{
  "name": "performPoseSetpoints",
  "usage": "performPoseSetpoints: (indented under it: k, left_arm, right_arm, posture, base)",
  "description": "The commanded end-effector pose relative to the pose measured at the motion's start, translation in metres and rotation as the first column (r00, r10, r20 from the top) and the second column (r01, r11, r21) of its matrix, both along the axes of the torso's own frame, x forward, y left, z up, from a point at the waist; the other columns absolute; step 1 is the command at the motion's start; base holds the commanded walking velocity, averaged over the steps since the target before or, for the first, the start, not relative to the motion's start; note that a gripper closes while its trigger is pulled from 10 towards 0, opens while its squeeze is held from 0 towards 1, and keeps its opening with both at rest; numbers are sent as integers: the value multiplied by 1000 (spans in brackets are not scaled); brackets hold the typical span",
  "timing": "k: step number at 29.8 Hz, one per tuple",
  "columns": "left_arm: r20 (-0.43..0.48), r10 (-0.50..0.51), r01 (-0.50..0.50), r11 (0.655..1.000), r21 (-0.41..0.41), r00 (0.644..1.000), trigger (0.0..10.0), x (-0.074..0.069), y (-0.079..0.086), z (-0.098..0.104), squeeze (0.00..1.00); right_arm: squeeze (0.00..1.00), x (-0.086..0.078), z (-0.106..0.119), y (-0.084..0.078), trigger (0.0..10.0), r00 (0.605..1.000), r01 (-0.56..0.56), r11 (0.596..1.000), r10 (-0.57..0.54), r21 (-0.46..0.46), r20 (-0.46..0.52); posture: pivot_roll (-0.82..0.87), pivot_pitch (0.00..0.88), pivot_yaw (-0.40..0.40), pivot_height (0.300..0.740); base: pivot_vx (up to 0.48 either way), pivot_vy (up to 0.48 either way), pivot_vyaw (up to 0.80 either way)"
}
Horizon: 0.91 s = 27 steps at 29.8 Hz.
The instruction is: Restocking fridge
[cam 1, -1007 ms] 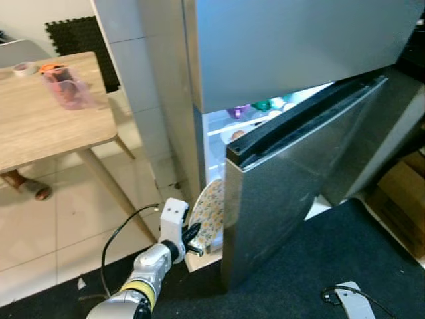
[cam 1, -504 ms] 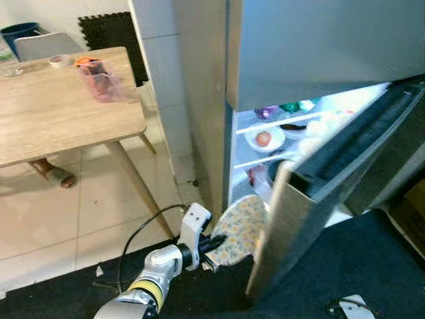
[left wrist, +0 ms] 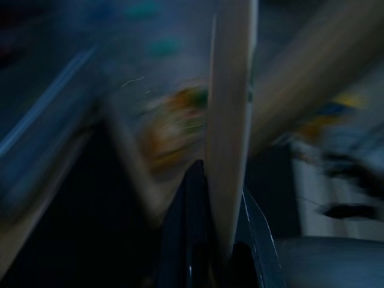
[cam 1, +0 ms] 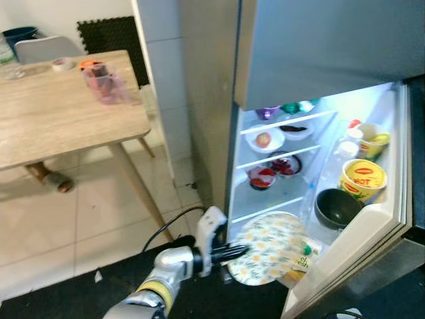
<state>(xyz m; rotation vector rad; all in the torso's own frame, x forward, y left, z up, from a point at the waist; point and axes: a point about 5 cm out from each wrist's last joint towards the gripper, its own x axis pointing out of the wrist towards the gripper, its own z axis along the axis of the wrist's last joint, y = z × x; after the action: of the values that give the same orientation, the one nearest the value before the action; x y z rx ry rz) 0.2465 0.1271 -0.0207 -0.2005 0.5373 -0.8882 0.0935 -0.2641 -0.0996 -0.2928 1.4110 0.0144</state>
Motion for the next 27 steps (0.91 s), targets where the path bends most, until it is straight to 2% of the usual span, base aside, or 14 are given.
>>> performPoseSetpoints:
  k: [1,2,3,6,8,9,11,12,13,15,16,19,27]
  left_arm:
    - [-57,81,-79,996,41,995,10000,-8,14,-10,0]
    - [-57,81,-79,996,41,995,10000,-8,14,-10,0]
    - [-114,151,-141,986,95,982,10000,-22,27,-22,0]
    - [-140,190,-172,977,129,972,10000,-30,33,-28,0]
    - [-191,256,-223,959,175,948,10000,-44,42,-38,0]
    - [-191,256,-223,959,175,948,10000,-44,42,-38,0]
    - [-246,315,-263,939,223,916,10000,-61,49,-49,0]
    - [-246,315,-263,939,223,916,10000,-61,49,-49,0]
    - [-279,354,-284,922,262,892,10000,-73,52,-56,0]
    - [-303,385,-300,908,293,872,10000,-82,54,-61,0]
    - [-303,385,-300,908,293,872,10000,-82,54,-61,0]
    - [-329,421,-310,888,340,845,10000,-95,56,-68,0]
    - [-360,428,-282,876,392,829,10000,-109,58,-74,0]
  right_arm:
    - [0,-1,0,0,10000,1000,-2,1000,3,4,-13]
    - [0,-1,0,0,10000,1000,-2,1000,3,4,-13]
    - [0,-3,0,0,10000,1000,-8,1000,8,7,-25]
    - [0,-3,-1,0,10000,1000,-8,1000,8,8,-29]
    - [0,-4,-1,0,10000,999,-7,1000,8,9,-36]
    - [0,-4,-1,0,10000,999,-7,1000,8,9,-36]
    - [0,-5,-1,-1,10000,999,-8,1000,8,6,-44]
    - [0,-5,-1,-1,10000,999,-8,1000,8,6,-44]
    - [0,-5,0,-1,10000,999,-6,1000,6,5,-49]
    - [0,-4,0,-2,10000,999,-5,1000,5,3,-52]
    - [0,-4,0,-2,10000,999,-5,1000,5,3,-52]
    - [0,-5,0,-1,10000,998,-2,1000,3,3,-55]
    - [0,-5,-1,0,10000,998,2,1000,-2,8,-56]
  posture:
    - [-22,0,-3,740]
    - [-22,0,-3,740]
    - [-22,0,-2,740]
    - [-21,0,-3,740]
    - [-21,0,-3,740]
    - [-21,0,-3,740]
    - [-21,0,-3,740]
    - [-21,0,-3,740]
    - [-20,0,-5,740]
    - [-20,0,-5,740]
    - [-20,0,-5,740]
    - [-21,0,-4,740]
    - [-21,0,-4,740]
  base:
    - [0,0,-775]
    - [0,0,-775]
    - [0,0,-769]
    - [0,0,-773]
    - [0,0,-775]
    - [0,0,-775]
    - [0,0,-772]
    - [0,0,-775]
    - [0,0,-769]
    - [0,0,-772]
    - [0,0,-775]
    - [0,0,-775]
    - [0,0,-775]
